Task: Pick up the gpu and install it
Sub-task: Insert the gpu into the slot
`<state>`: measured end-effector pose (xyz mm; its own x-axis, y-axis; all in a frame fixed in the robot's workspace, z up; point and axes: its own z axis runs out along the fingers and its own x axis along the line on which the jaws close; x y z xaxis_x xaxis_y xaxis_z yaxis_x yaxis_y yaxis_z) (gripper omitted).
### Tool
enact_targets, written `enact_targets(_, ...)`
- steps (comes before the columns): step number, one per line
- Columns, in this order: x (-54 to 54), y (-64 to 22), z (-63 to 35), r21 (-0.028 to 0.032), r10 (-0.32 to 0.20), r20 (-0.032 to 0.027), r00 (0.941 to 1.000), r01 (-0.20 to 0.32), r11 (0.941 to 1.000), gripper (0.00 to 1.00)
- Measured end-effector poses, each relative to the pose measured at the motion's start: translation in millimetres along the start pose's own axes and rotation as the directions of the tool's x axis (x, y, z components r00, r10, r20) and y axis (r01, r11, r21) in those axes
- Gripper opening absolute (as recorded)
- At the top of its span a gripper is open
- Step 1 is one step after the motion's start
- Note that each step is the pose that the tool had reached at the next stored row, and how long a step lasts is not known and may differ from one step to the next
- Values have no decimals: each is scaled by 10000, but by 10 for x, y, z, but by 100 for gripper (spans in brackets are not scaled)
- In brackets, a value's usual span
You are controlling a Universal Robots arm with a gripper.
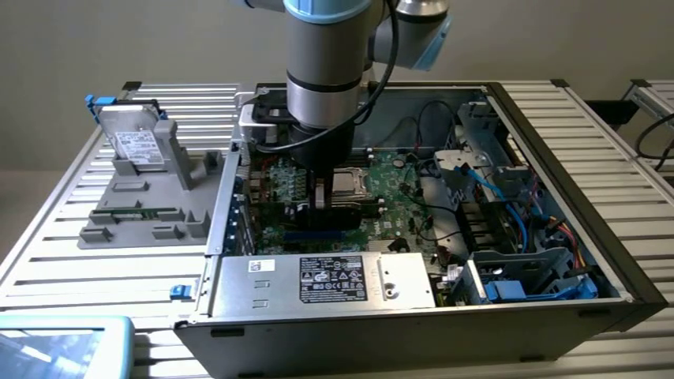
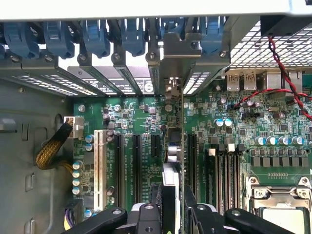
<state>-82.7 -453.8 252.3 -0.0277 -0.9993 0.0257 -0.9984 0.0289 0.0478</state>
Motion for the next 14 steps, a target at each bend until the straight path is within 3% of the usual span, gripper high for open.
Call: enact_targets(14, -2, -5, 22, 1, -1, -13, 10000, 1, 10000, 28)
